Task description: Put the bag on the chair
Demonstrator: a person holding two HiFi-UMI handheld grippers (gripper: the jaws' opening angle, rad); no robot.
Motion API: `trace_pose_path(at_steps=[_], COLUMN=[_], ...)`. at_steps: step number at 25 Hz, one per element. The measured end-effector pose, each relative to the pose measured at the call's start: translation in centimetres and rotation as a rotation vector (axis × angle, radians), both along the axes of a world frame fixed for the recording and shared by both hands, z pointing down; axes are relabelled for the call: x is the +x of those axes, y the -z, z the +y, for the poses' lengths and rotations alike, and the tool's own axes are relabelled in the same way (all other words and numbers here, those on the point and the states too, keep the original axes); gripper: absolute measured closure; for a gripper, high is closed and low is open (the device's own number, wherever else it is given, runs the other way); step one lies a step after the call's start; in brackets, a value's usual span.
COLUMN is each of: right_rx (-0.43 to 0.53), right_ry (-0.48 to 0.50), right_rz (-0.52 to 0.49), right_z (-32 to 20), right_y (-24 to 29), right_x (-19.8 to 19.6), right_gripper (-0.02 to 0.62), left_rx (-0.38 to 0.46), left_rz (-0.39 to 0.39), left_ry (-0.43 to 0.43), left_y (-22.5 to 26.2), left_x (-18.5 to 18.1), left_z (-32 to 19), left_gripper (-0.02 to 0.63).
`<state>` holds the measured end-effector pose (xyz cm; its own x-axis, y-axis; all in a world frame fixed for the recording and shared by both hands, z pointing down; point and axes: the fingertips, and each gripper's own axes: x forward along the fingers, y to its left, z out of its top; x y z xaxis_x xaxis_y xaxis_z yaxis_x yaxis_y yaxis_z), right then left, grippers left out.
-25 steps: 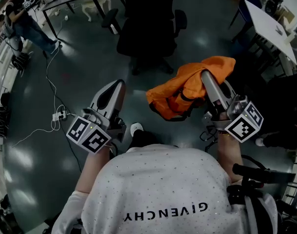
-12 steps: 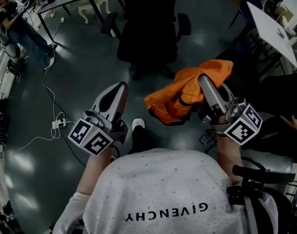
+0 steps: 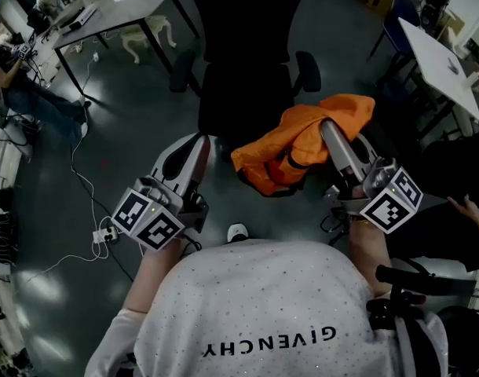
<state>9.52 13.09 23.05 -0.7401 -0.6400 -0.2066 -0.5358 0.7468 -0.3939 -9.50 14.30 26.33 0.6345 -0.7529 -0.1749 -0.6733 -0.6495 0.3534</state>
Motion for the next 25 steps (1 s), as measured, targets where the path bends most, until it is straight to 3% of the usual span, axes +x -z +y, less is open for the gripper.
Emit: trace_pose_path(at_steps=[11, 18, 25], right_rx=[0.006, -0.045, -0.065], right_ry=[-0.105, -0.119, -0.095], right_rz=[0.041, 0.038, 0.074], right_z=[-10.7, -13.3, -20.7], right_y=[-0.7, -2.9, -3.3], right_x=[-5.9, -6.1, -8.0], right_gripper=[0.584, 0.584, 0.584], left_rx=[-0.051, -0.057, -0.069], left_rz=[-0.039, -0.030, -0.027], left_ry=[-0.049, -0.062, -0.068], left_y=[-1.5, -3.1, -3.4], left_x=[-7.1, -6.9, -7.9], left_z=[-10.2, -12.8, -19.9], left_gripper=[0.606, 0.606, 0.606])
